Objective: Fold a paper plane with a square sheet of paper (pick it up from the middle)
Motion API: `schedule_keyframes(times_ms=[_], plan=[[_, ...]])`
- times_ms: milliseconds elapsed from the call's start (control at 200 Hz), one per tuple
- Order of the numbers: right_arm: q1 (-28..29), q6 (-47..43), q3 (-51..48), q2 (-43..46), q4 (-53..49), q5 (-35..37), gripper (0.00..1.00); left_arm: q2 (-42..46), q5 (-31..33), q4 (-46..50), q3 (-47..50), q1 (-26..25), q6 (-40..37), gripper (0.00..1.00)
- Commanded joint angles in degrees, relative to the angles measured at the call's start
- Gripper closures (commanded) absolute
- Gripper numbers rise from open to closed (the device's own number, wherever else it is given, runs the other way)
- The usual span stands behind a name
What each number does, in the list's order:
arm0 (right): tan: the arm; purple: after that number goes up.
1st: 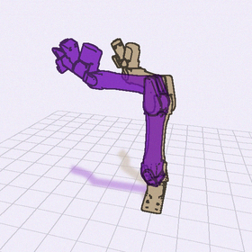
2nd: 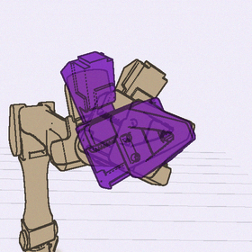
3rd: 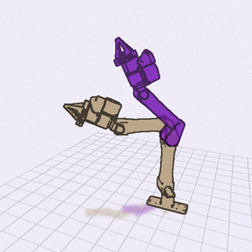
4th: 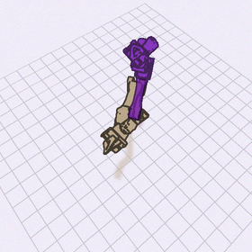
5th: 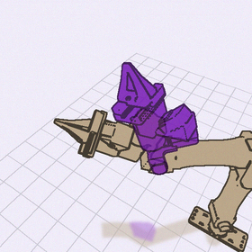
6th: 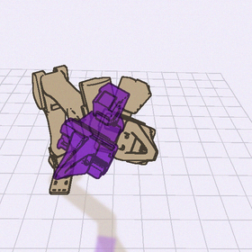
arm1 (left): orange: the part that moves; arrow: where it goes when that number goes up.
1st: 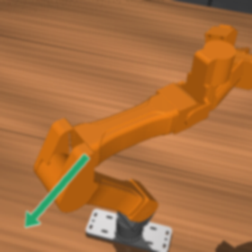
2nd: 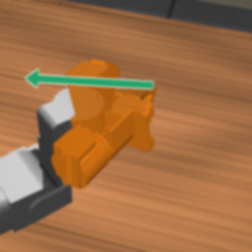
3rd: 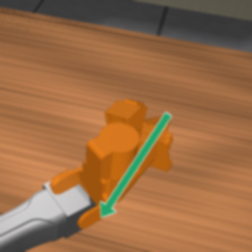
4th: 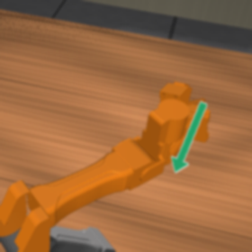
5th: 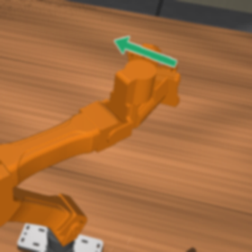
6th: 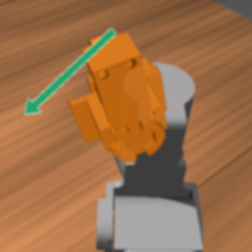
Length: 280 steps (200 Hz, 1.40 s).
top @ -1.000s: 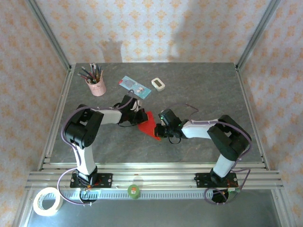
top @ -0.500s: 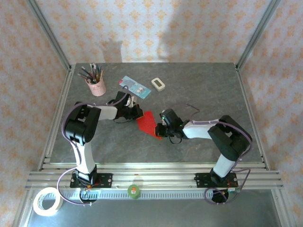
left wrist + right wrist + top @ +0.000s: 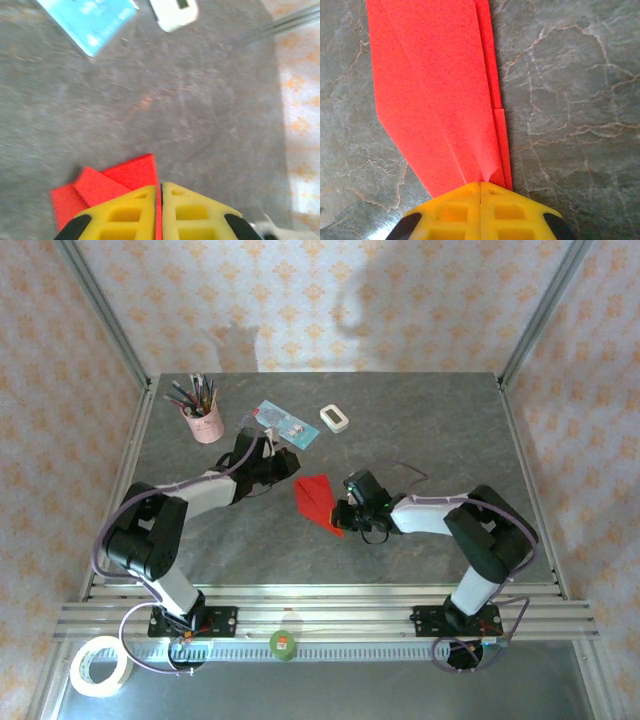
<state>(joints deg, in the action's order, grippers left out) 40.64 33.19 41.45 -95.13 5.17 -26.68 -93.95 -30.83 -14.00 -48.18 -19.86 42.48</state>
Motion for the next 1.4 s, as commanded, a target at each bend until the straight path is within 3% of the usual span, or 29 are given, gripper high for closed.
schedule_keyframes(times_ms=[0,190,380,676,1126,1396], plan=[[-0.56,3.32,0.73,3.61,0.74,-0.76,0.86,0.01,0.78,-2.96,3.16,-2.05,4.12,0.86],[-1.13,4.39,0.87,4.60,5.58,-1.33,0.84,-2.07,-2.29,-4.37,4.30,-5.12,5.32,0.86],[-1.13,4.34,2.38,0.72,5.99,-3.34,0.92,-6.54,-5.10,-5.40,2.11,-7.11,5.75,0.89],[-1.18,3.07,5.24,-3.49,3.46,-0.26,0.94,-11.48,-5.91,-5.26,-0.21,-7.92,5.77,0.92],[-1.18,1.67,6.11,-7.24,1.13,-0.94,0.95,-15.12,-0.71,4.20,-3.25,-8.00,5.08,0.94],[-1.18,0.10,-0.14,-2.20,-1.40,-5.17,0.95,-17.92,4.31,10.38,-3.66,-8.01,4.15,0.95]])
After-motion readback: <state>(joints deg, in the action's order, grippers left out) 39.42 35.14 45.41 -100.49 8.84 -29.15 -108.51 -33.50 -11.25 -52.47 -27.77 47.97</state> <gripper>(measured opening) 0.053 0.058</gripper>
